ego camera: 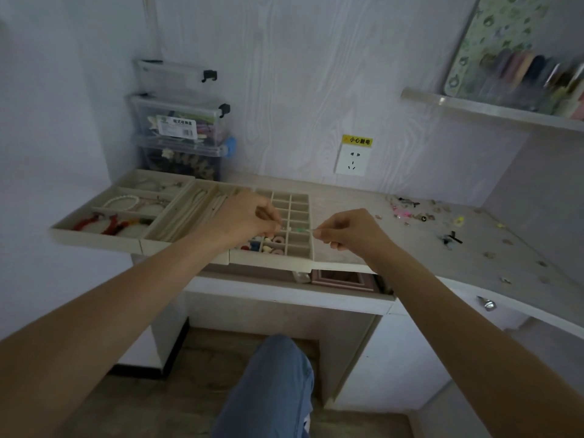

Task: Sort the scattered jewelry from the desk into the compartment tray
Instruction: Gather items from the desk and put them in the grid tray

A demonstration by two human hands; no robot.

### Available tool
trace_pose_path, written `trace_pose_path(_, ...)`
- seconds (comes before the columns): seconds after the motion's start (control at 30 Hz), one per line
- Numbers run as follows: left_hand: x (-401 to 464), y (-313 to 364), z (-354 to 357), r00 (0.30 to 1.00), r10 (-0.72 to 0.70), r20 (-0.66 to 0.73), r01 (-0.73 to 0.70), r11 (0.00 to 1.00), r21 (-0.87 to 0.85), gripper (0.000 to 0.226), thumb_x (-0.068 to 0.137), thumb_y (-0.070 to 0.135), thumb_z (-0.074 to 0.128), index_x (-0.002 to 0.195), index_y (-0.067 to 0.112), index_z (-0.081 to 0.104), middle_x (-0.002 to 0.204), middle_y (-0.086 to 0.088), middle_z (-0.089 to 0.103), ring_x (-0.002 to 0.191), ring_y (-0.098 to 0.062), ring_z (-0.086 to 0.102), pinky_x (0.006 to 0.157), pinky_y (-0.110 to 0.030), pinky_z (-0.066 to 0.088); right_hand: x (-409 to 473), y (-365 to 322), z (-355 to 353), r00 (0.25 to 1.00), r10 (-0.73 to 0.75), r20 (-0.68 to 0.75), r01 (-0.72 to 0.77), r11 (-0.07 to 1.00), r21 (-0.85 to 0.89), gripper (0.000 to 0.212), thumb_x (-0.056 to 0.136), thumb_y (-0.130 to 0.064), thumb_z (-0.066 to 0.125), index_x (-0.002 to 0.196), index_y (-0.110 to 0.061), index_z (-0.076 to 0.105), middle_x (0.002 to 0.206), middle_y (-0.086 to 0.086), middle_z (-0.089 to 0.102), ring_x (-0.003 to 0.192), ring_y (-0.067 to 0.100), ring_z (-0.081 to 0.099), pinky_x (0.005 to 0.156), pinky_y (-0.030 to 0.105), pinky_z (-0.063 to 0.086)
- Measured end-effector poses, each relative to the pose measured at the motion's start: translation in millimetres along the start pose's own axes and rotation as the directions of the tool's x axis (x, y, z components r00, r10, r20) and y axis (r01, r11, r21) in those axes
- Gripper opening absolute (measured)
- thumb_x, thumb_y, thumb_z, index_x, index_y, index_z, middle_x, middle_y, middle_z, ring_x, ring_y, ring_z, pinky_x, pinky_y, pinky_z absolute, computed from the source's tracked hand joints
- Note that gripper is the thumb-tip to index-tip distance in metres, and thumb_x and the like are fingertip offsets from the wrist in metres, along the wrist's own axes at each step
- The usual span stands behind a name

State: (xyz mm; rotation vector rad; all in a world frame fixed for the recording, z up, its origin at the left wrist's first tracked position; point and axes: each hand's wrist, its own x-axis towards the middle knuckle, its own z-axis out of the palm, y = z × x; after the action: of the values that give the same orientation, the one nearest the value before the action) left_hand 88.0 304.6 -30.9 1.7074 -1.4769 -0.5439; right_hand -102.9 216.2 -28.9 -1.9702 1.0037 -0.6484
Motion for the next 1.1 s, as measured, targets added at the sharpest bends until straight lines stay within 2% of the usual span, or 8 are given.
trace_pose_path(0.1, 1.2, -1.9, 6.5, 1.000, -0.017, -0.009, 0.017, 0.998, 0.056, 0.015, 0.080, 0.014, 0.072, 0.094, 0.016, 0.066, 0.084, 0.002, 0.068, 0.078, -0.009, 0.064, 0.073, -0.023, 0.053, 2.6, 6.5, 2.3, 1.000, 0.008, -0.008, -0.008, 0.998, -0.068, 0.013, 0.083, -0.014, 0.070, 0.087, -0.003, 0.072, 0.066, 0.003, 0.065, 0.059, 0.008, 0.056, 0.060, 0.014, 0.049)
trace_pose_path(0.23, -0.2, 1.2, 19.5, 0.999, -0.002, 0.034, -0.002, 0.993, 0.117, 0.007, 0.078, 0.014, 0.074, 0.082, 0.011, 0.068, 0.074, 0.000, 0.069, 0.064, -0.008, 0.062, 0.061, -0.015, 0.049, 5.7, 13.1, 6.0, 0.999, 0.024, 0.023, -0.021, 0.993, -0.115, 0.015, 0.088, -0.009, 0.062, 0.096, -0.002, 0.072, 0.071, 0.004, 0.067, 0.059, 0.006, 0.059, 0.062, 0.012, 0.051)
trace_pose_path(0.43, 7.1, 0.2, 31.5, 1.000, -0.005, 0.016, 0.002, 0.981, 0.194, 0.007, 0.078, 0.018, 0.074, 0.080, 0.014, 0.068, 0.079, 0.003, 0.066, 0.067, 0.000, 0.056, 0.057, -0.008, 0.039, 7.0, 9.1, 6.4, 0.999, -0.034, 0.007, 0.034, 0.965, -0.259, 0.011, 0.082, -0.018, 0.070, 0.084, -0.008, 0.071, 0.063, -0.005, 0.061, 0.057, 0.002, 0.056, 0.058, 0.011, 0.041)
trace_pose_path(0.6, 11.3, -3.5, 35.3, 1.000, -0.011, 0.022, 0.007, 0.985, 0.172, 0.005, 0.080, 0.017, 0.072, 0.078, 0.014, 0.067, 0.077, 0.002, 0.068, 0.067, -0.002, 0.060, 0.059, -0.011, 0.042, 8.7, 9.6, 6.7, 0.997, -0.066, 0.029, 0.072, 0.948, -0.310, 0.008, 0.081, -0.017, 0.072, 0.080, -0.009, 0.072, 0.068, -0.004, 0.063, 0.058, 0.001, 0.056, 0.058, 0.009, 0.042)
trace_pose_path(0.73, 13.2, -5.3, 32.2, 1.000, -0.005, -0.030, 0.011, 0.984, 0.180, 0.004, 0.079, 0.014, 0.073, 0.078, 0.013, 0.068, 0.073, 0.004, 0.066, 0.068, -0.005, 0.060, 0.066, -0.021, 0.048, 10.9, 13.6, 12.0, 0.997, -0.070, 0.023, 0.074, 0.945, -0.319, 0.007, 0.081, -0.013, 0.072, 0.082, -0.007, 0.073, 0.065, -0.007, 0.059, 0.058, 0.000, 0.052, 0.052, 0.003, 0.039)
trace_pose_path(0.87, 13.6, -4.2, 28.3, 0.999, -0.018, -0.031, 0.023, 0.984, 0.178, 0.006, 0.078, 0.015, 0.074, 0.080, 0.015, 0.068, 0.071, 0.010, 0.062, 0.067, -0.001, 0.058, 0.057, -0.012, 0.041, 14.9, 12.6, 22.1, 0.997, -0.071, 0.031, 0.077, 0.933, -0.351, 0.006, 0.080, -0.011, 0.072, 0.083, -0.006, 0.073, 0.080, 0.001, 0.065, 0.062, 0.001, 0.050, 0.051, 0.000, 0.038)
trace_pose_path(1.03, 13.0, -2.1, 27.9, 1.000, -0.023, -0.016, 0.026, 0.984, 0.178, 0.010, 0.076, 0.018, 0.075, 0.083, 0.017, 0.068, 0.074, 0.010, 0.062, 0.069, -0.001, 0.058, 0.056, -0.013, 0.039, 14.7, 5.4, 25.7, 0.995, -0.083, 0.063, 0.103, 0.889, -0.447, 0.008, 0.082, -0.006, 0.067, 0.085, -0.003, 0.073, 0.090, 0.007, 0.070, 0.069, 0.006, 0.053, 0.052, 0.002, 0.036)
trace_pose_path(1.1, 13.1, -2.2, 28.7, 1.000, -0.022, -0.014, 0.024, 0.984, 0.175, 0.009, 0.077, 0.016, 0.074, 0.083, 0.018, 0.067, 0.074, 0.009, 0.063, 0.069, -0.002, 0.060, 0.056, -0.012, 0.039, 14.4, 3.7, 25.0, 0.993, -0.094, 0.067, 0.114, 0.879, -0.464, 0.010, 0.084, -0.007, 0.065, 0.088, -0.002, 0.073, 0.093, 0.008, 0.070, 0.074, 0.009, 0.054, 0.055, 0.007, 0.038)
